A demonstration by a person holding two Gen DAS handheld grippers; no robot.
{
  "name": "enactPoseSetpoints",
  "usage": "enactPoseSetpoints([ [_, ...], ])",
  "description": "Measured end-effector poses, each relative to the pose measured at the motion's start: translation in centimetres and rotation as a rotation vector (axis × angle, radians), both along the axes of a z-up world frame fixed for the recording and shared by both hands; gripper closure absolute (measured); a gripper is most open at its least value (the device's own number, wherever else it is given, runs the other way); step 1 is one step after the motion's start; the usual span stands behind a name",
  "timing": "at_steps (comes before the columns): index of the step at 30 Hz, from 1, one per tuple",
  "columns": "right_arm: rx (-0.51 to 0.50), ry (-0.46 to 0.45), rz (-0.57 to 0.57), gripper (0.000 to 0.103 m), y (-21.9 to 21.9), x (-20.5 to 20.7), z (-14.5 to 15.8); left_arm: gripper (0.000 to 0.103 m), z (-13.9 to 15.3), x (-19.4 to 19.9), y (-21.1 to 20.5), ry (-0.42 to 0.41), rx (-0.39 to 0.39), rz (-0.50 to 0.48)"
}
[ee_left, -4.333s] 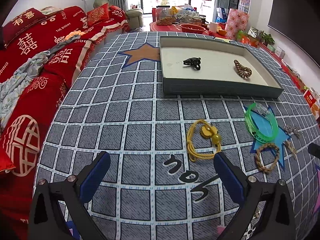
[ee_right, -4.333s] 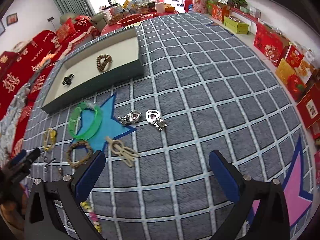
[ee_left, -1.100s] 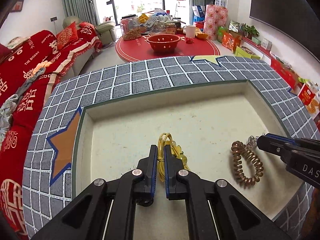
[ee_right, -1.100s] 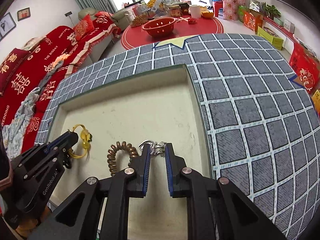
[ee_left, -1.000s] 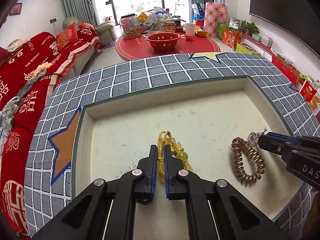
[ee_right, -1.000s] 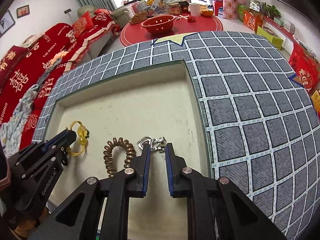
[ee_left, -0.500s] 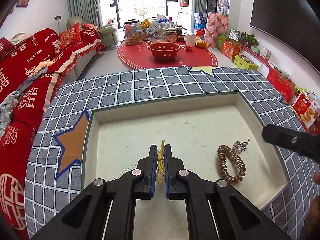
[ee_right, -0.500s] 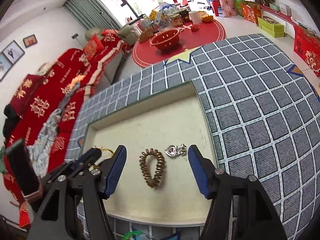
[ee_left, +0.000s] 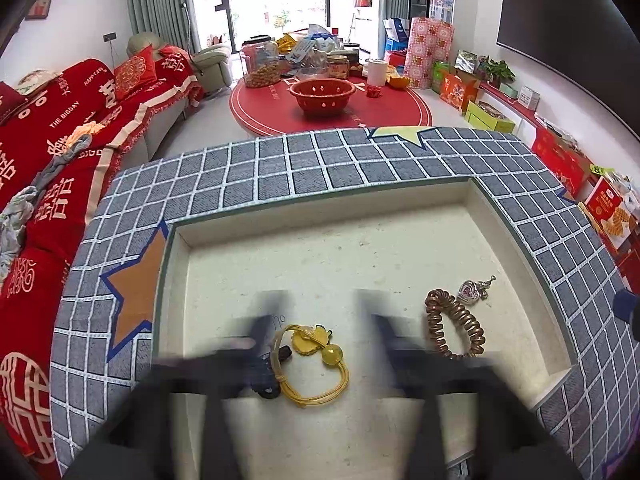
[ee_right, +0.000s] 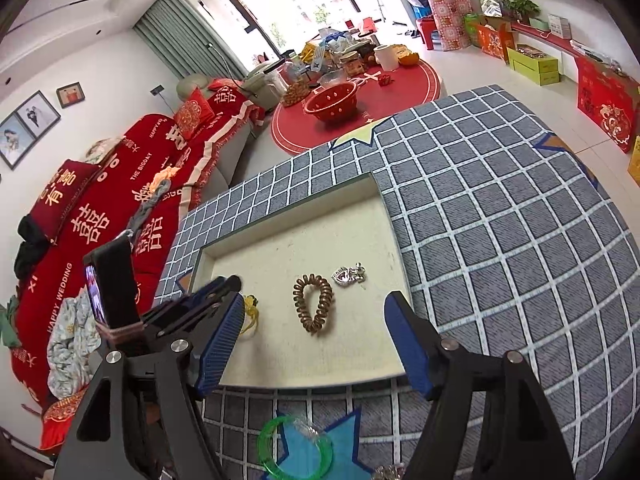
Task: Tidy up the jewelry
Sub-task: 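Grasp the green bangle with the left tool while the right tool grasps the second heart pendant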
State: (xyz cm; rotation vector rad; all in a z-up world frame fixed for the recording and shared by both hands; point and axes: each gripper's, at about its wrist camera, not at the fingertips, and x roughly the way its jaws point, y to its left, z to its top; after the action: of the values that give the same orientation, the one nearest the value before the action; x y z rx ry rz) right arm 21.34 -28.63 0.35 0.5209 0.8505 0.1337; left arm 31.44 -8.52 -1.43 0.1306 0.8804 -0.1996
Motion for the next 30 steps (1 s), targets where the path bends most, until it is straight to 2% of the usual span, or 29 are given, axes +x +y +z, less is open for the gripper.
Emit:
enactPoseSetpoints([
  [2,0.007,-0.007,-0.008,0.020,-0.3,-0.7,0.3,0.000,1.0,-0.7,0.1,-0.085,0.010,0.025],
  [5,0.011,-0.016,-0.024,0.019,-0.9,-1.8,0.7,0.000,2.0,-1.4,0.1,-0.109,0.018,0.004],
  [8,-0.004,-0.038,-0.039,0.000,-1.2,-3.1,1.4,0.000,3.0,-3.0,0.8,-0.157,0.028,0.001],
  [10,-0.031,-0.079,-0.053,0.000,-1.2,-4.4,2.2,0.000,3.4,-4.4,1.6,-0.164,0.015,-0.010],
  [14,-0.037,-0.140,-0.079,0.000,-1.4,-6.5,3.3,0.000,3.2,-7.6,3.4,-0.143,0.004,-0.031],
  [16,-0.012,-0.156,-0.087,0.000,-1.8,-7.5,3.5,0.000,2.9,-9.6,4.3,-0.113,-0.032,-0.052],
  [23,-0.077,-0.083,-0.041,0.000,-0.7,-10.0,3.3,0.000,0.7,-15.0,5.5,-0.044,-0.076,-0.067],
  [30,-0.170,0.022,-0.021,0.000,0.4,-12.4,0.0,0.000,-1.4,-16.4,4.3,0.030,-0.085,-0.075],
])
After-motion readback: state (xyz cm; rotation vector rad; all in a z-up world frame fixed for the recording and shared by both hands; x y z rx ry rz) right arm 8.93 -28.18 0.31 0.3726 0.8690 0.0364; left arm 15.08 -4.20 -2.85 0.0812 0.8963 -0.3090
